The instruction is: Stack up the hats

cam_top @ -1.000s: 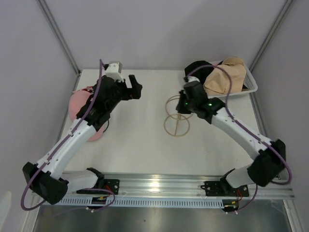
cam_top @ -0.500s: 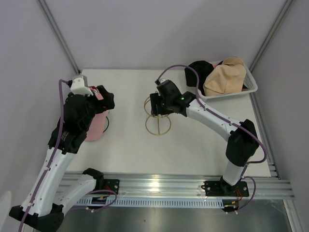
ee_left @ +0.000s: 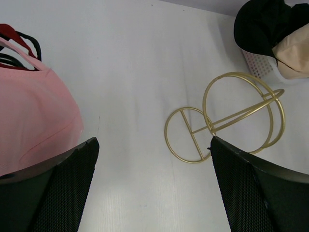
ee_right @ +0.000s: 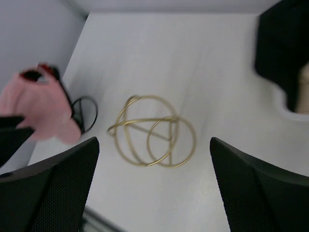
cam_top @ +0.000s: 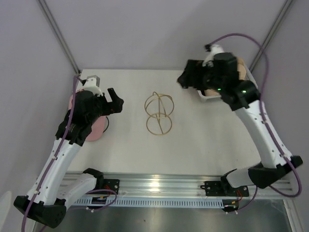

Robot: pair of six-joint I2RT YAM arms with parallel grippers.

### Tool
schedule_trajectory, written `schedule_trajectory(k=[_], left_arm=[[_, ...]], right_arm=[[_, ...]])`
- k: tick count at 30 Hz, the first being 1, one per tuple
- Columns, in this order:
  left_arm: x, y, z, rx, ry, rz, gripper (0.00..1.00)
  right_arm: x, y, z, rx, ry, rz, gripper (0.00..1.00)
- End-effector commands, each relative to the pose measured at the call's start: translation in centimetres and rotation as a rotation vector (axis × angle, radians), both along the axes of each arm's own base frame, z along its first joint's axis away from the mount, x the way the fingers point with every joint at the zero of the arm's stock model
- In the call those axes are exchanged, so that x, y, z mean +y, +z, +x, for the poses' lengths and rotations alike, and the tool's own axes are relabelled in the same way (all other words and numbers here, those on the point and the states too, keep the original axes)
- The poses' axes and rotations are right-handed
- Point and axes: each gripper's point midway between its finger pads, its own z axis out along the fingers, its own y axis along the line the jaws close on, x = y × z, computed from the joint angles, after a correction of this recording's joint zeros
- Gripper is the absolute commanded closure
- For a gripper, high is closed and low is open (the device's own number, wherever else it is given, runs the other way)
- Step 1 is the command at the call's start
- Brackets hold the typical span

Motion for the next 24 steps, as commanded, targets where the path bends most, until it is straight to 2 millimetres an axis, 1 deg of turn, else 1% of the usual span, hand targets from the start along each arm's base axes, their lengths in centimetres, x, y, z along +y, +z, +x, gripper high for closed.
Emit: schedule_trajectory(k=[1,2,3,4,5,6,7,8,9,10,11,12,13,14,15,16,17,18,19,20,21,23,24], left_arm=[[-0.9,4.0,-0.4,-0.077,-0.057,-0.047,0.01],[-1.2,3.9,-0.8,-0.069,-0.091,-0.036,0.01],[-1.3,4.6,-1.0,-0.079,-0.105,-0.033,0.01],[-1.2,5.0,-1.1,-0.086,-0.11,-0.02,0.01],[-1.1,5.1,-1.2,-0.087,-0.113,-0.011,0.0],[-1.3,5.6,-1.4,-0.104,-0.131,-0.004,0.01],[-1.3,5.7,-1.4,-0.109,-0.142,0.003,0.0],[-1.4,5.6,-1.5,-0.108,-0.15,0.009,0.01],[-1.4,5.9,-1.6,-0.112,-0.155,0.013,0.0],[-1.4,5.9,-1.5,-0.116,-0.158,0.024,0.01],[-1.3,5.7,-1.5,-0.113,-0.161,0.032,0.01],[-1.3,5.7,-1.5,-0.113,-0.16,0.036,0.0],[-1.3,5.7,-1.4,-0.112,-0.163,0.045,0.0],[-1.3,5.5,-1.3,-0.108,-0.165,0.047,0.01],[-1.4,5.4,-1.3,-0.104,-0.171,0.049,0.01],[-1.7,5.4,-1.5,-0.1,-0.191,0.047,0.0],[-1.9,5.3,-1.4,-0.093,-0.204,0.046,0.0],[-2.0,5.2,-1.4,-0.086,-0.211,0.044,0.0],[-2.1,5.1,-1.4,-0.084,-0.215,0.045,0.01],[-2.0,5.4,-1.4,-0.09,-0.208,0.048,0.01],[-1.9,5.4,-1.4,-0.091,-0.204,0.051,0.0],[-1.7,5.3,-1.2,-0.096,-0.199,0.064,0.0],[-1.8,5.5,-1.2,-0.101,-0.205,0.063,0.0]], right_arm=[[-7.8,1.8,3.0,-0.081,-0.166,0.033,0.01],[-13.2,1.2,5.5,-0.076,-0.327,0.037,0.01],[-15.6,0.2,7.4,-0.07,-0.406,0.048,0.0],[-17.7,-1.9,8.7,-0.025,-0.478,0.053,0.01],[-20.6,-2.3,10.4,-0.047,-0.556,0.07,0.01],[-22.2,-4.9,11.7,-0.011,-0.582,0.064,0.01],[-22.9,-5.8,12.6,-0.018,-0.585,0.06,0.0],[-23.5,-5.4,14.1,-0.086,-0.585,0.064,0.01],[-24.5,-6.1,15.0,-0.105,-0.595,0.052,0.01],[-25.0,-8.0,16.2,-0.095,-0.584,0.015,0.01],[-25.2,-8.3,17.1,-0.123,-0.564,-0.001,0.01],[-25.3,-8.9,17.8,-0.132,-0.536,-0.022,0.02],[-24.1,-9.5,18.2,-0.146,-0.434,-0.033,0.03],[-23.9,-11.0,19.0,-0.17,-0.363,-0.106,0.03],[-23.7,-11.7,19.4,-0.17,-0.342,-0.129,0.04],[-24.1,-12.4,19.9,-0.163,-0.341,-0.161,0.04],[-24.6,-14.4,20.5,-0.124,-0.343,-0.191,0.05],[-25.2,-14.5,21.1,-0.124,-0.355,-0.217,0.05],[-26.0,-15.1,21.6,-0.117,-0.362,-0.246,0.06],[-26.3,-16.9,22.1,-0.084,-0.353,-0.262,0.06],[-26.5,-16.9,22.7,-0.095,-0.341,-0.283,0.07],[-26.8,-17.7,23.4,-0.09,-0.336,-0.303,0.09],[-26.9,-18.9,24.0,-0.078,-0.337,-0.316,0.1]])
